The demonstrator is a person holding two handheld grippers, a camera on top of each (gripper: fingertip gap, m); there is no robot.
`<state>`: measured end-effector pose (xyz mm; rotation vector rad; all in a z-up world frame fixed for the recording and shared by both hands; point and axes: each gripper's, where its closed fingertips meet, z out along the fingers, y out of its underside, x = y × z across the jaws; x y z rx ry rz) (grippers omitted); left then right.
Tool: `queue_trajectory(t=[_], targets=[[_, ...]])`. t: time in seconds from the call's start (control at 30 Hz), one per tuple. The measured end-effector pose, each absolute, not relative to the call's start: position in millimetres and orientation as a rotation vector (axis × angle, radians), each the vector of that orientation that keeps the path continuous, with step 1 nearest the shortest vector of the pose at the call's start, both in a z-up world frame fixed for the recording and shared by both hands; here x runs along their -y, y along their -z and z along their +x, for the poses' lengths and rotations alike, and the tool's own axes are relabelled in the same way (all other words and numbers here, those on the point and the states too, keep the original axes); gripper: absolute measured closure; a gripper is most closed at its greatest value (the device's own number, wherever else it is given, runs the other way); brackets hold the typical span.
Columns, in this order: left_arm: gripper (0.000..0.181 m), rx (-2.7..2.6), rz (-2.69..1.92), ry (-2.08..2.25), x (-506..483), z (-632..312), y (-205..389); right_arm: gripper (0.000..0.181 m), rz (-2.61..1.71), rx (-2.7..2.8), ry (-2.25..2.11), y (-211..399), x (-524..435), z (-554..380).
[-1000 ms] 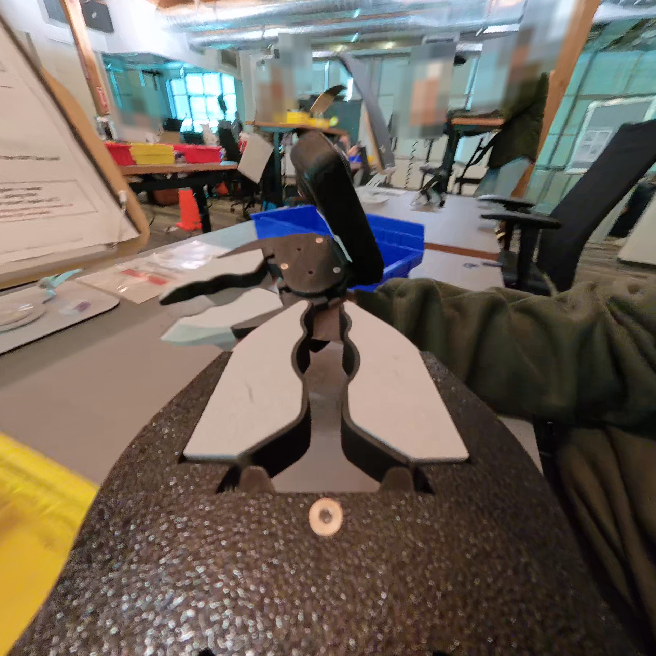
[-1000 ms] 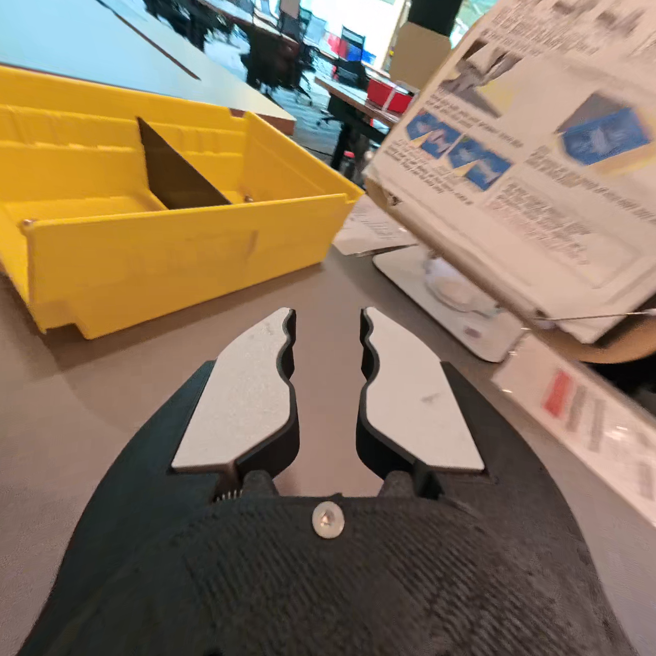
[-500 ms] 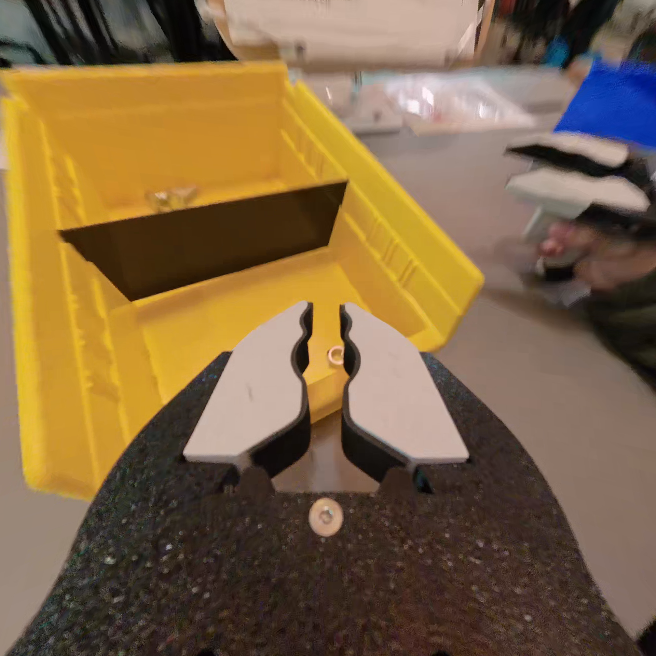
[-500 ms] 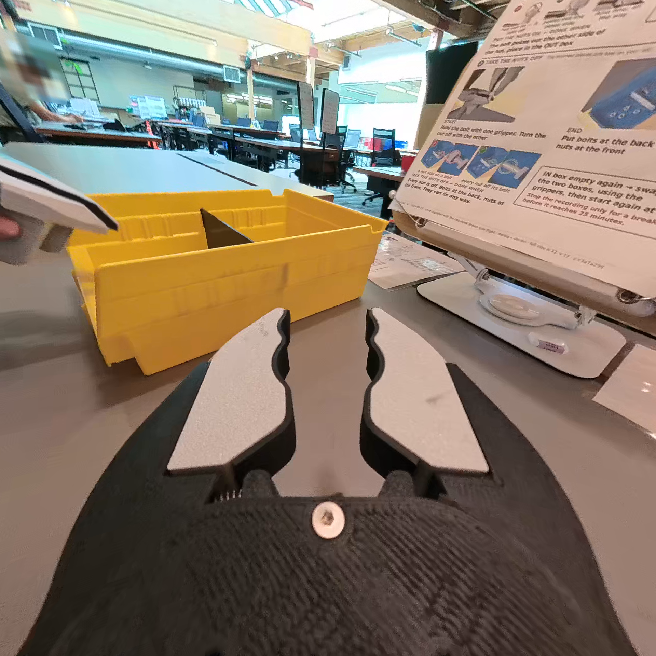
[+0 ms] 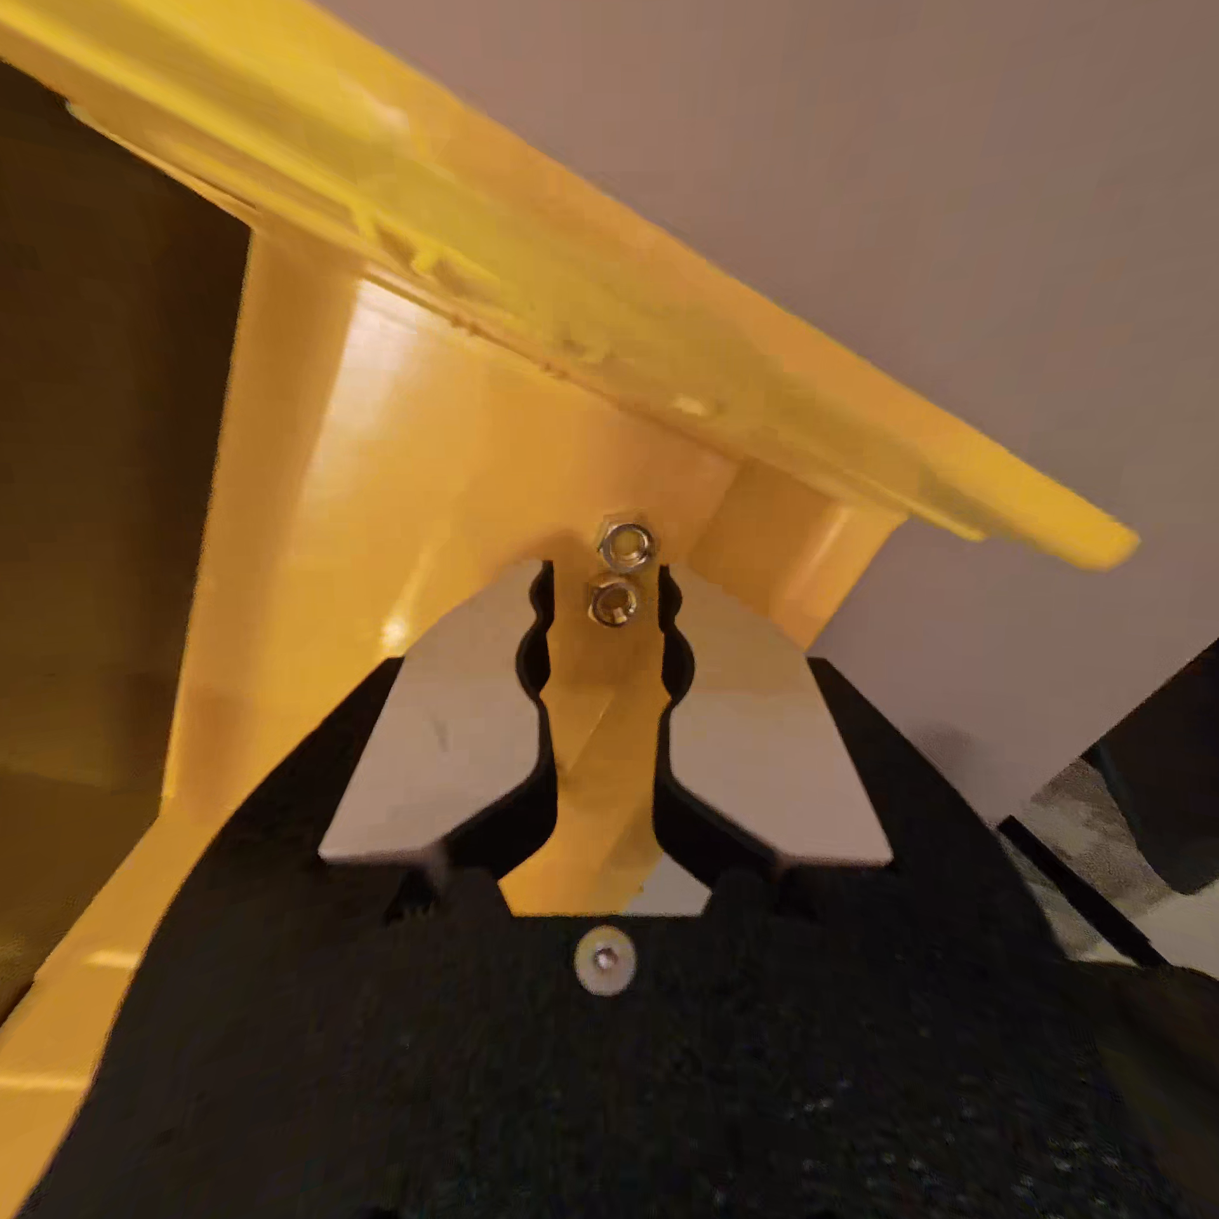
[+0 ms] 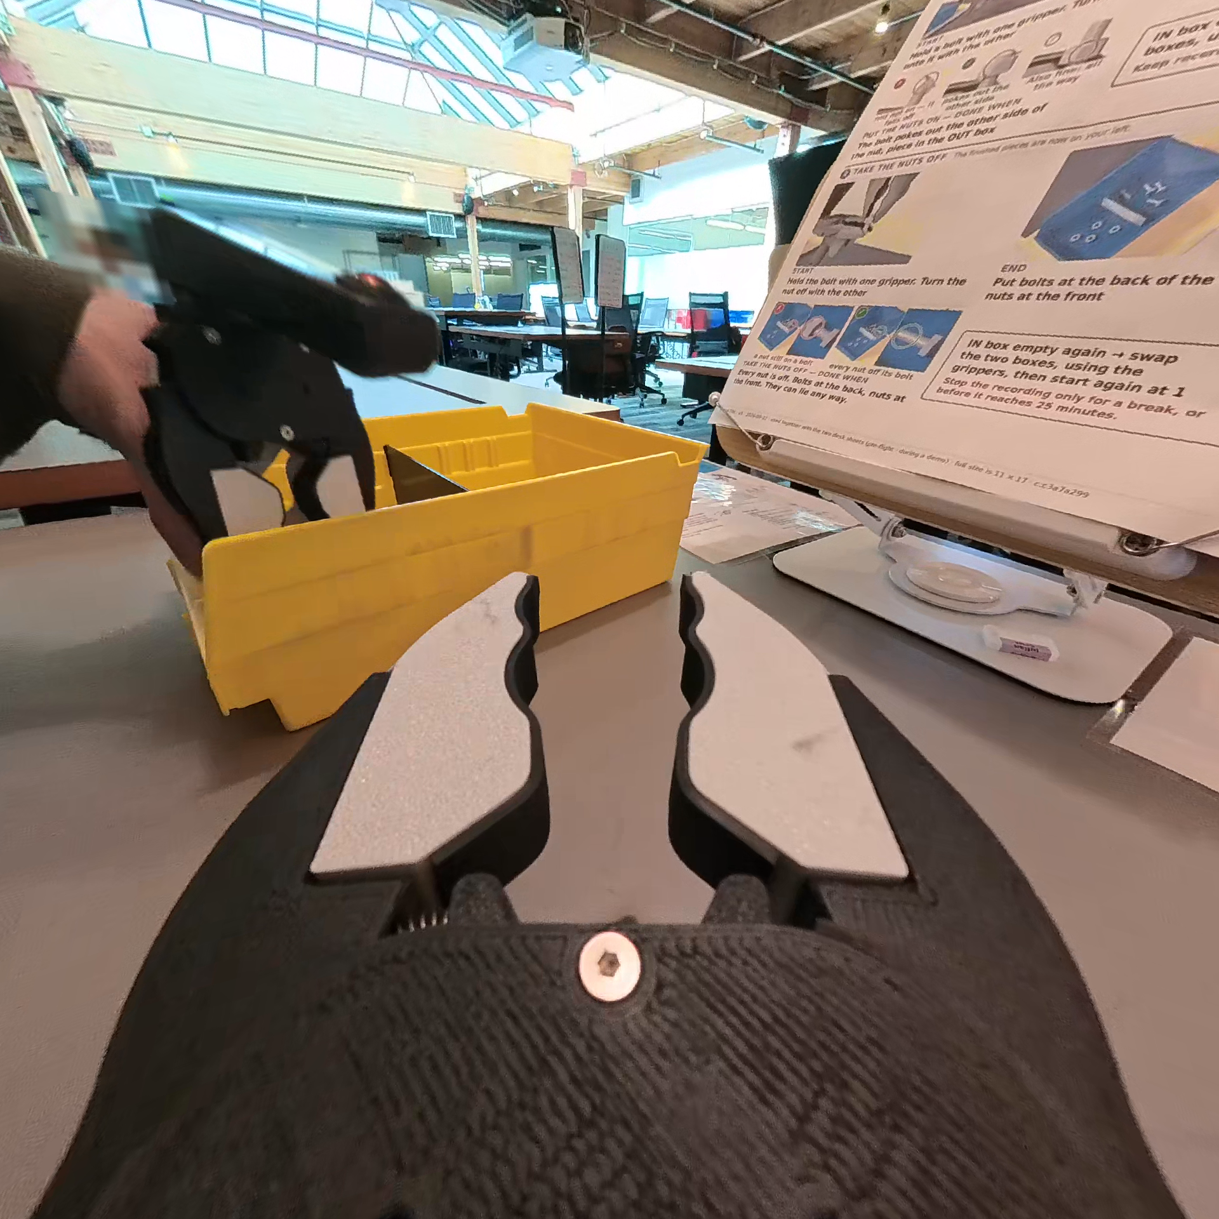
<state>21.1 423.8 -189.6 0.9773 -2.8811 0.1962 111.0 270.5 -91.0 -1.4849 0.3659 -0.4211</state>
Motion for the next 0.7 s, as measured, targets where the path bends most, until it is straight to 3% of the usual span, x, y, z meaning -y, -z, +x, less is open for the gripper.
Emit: queue_trajectory(t=[0.03,0.43,0.5,0.7], targets=[[0.154,2.866,0.976,-0.187,-421,21,191,0.14,-1.48,-0.365,0.421,90,-270,111],[0.147,2.757,1.072,0.016,-426,23,200,0.139,-1.47,-0.332,0.436,88,-270,106],[0.156,2.756,1.082,0.015,-424,21,200,0.139,-1.462,-0.337,0.435,88,-269,107],[0.149,2.827,1.192,-0.017,-440,37,203,0.139,-1.442,-0.358,0.419,86,-266,109]])
